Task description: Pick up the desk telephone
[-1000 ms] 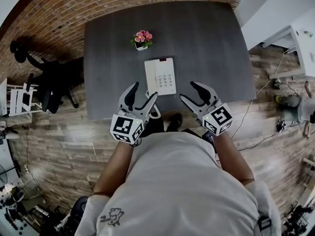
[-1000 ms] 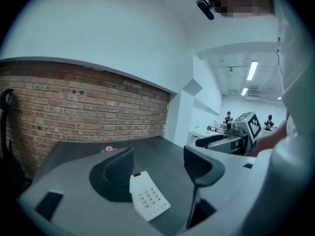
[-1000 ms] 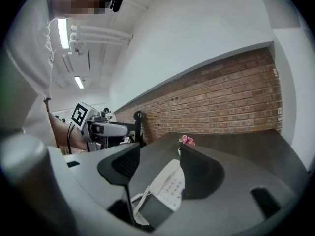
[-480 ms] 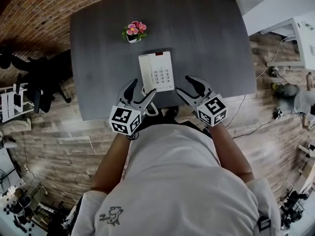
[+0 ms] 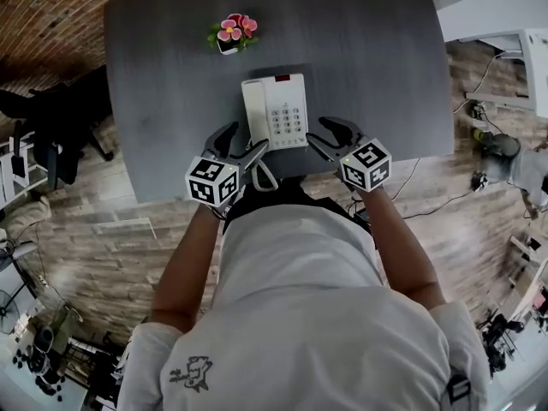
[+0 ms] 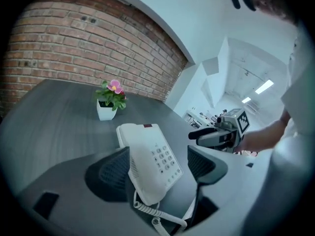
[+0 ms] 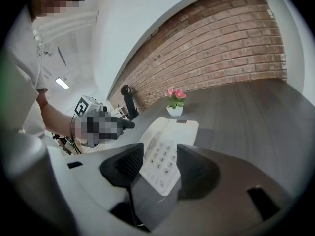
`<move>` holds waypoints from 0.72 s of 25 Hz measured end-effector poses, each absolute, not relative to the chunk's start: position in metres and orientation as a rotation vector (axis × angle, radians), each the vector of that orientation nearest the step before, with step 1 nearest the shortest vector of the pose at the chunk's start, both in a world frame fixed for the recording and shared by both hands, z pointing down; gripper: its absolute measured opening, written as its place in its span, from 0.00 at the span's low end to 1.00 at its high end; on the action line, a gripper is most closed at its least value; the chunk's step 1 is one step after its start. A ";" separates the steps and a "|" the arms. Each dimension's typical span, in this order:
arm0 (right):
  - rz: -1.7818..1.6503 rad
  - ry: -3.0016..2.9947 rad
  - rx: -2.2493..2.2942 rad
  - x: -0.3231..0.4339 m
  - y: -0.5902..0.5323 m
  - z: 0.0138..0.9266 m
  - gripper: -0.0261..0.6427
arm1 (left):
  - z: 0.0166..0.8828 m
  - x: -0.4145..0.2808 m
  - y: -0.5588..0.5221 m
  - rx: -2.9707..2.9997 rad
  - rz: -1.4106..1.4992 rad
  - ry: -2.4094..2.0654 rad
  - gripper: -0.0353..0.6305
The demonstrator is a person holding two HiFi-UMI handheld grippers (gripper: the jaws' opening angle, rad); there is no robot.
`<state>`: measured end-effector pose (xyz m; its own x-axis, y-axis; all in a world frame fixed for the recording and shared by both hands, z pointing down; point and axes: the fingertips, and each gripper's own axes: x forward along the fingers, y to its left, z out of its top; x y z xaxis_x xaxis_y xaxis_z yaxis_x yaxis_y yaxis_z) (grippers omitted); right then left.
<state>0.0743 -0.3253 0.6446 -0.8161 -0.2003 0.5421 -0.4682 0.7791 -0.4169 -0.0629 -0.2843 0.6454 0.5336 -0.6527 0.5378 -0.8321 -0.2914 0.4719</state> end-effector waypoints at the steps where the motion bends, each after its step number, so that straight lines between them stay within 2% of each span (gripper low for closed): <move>1: 0.765 -2.479 0.495 0.073 -0.327 0.653 0.35 | 0.654 -0.065 -0.286 2.023 0.313 -1.188 0.63; 13: 0.929 -2.328 0.449 0.074 -0.342 0.726 0.32 | 0.708 -0.065 -0.305 1.954 0.226 -1.033 0.64; 18: 0.994 -2.294 0.407 0.071 -0.343 0.738 0.27 | 0.720 -0.064 -0.309 1.918 0.184 -0.960 0.64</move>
